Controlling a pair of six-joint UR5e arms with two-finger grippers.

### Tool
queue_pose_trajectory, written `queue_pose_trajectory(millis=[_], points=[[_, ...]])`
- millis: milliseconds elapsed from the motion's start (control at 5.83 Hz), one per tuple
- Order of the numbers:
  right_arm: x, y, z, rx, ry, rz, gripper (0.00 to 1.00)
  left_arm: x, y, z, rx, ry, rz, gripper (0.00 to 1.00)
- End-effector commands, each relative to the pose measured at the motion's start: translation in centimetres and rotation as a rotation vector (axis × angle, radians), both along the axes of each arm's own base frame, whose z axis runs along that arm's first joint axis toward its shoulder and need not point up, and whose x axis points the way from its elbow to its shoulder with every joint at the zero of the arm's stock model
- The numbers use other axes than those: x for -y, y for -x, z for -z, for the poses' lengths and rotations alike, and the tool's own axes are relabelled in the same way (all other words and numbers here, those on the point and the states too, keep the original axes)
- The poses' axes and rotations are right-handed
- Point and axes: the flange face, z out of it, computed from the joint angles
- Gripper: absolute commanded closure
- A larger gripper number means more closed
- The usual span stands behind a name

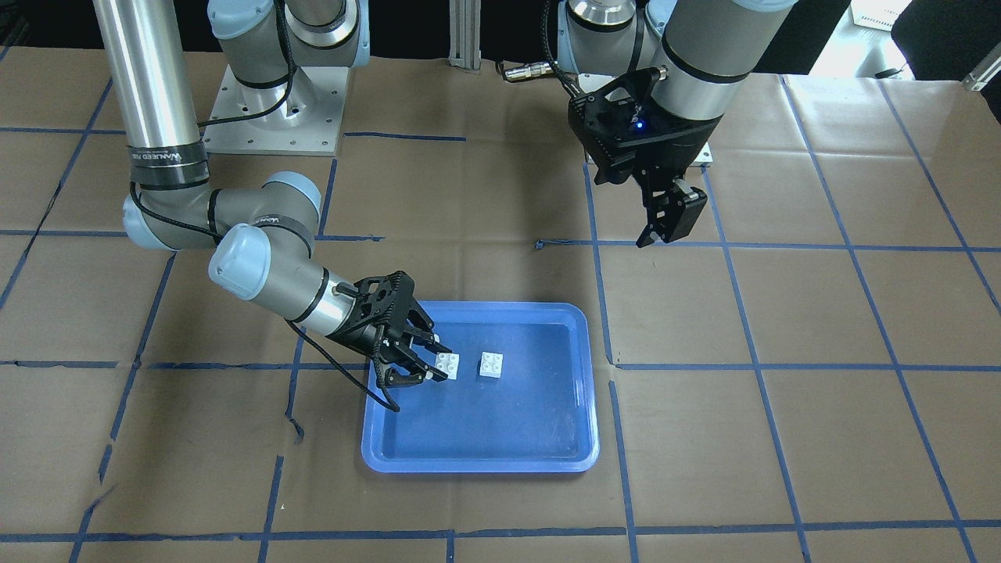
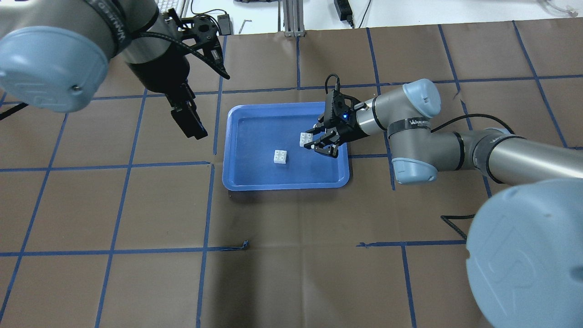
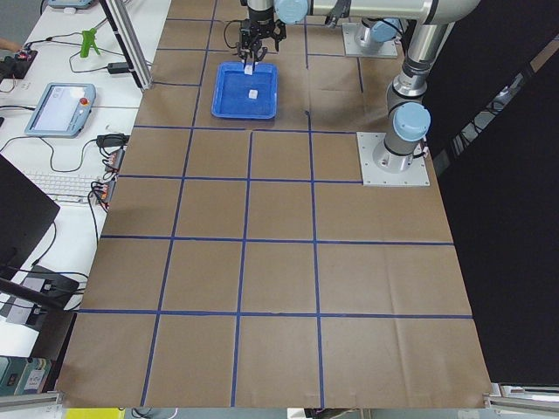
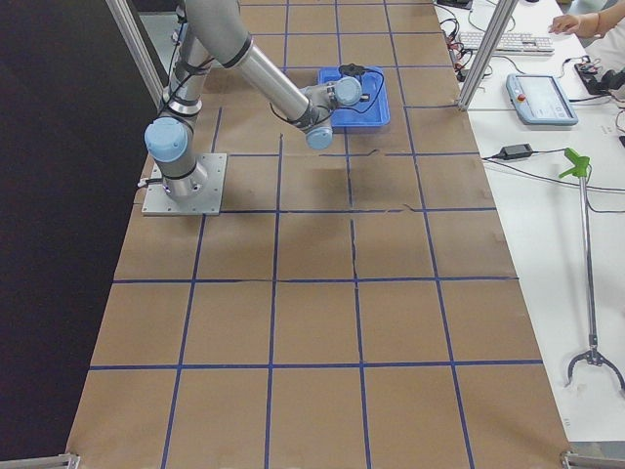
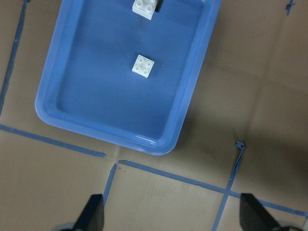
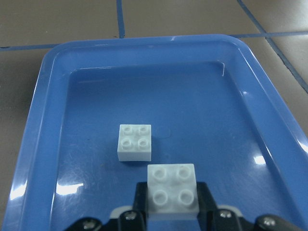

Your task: Assemble white blocks and place on blue tray

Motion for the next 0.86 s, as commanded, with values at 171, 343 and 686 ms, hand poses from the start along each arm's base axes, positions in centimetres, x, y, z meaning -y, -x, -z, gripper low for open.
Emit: queue_pose_trajectory(millis=[171, 343, 686], points=[[-1.1, -1.9, 1.7, -0.009, -0.025, -0.016, 0.69, -0.3, -1.5, -0.9, -0.002, -0.001, -0.422, 0.01], [-1.2, -2.0, 2.6, -0.007, -0.025, -0.019, 0.70, 0.0, -2.2, -1.4, -0.009, 0.004, -0.575, 0.01], [-1.4, -2.4, 3.2, -0.008, -0.027, -0.025, 0.69, 0.3, -2.3, -2.2, -0.023, 0.035, -0.873, 0.01]])
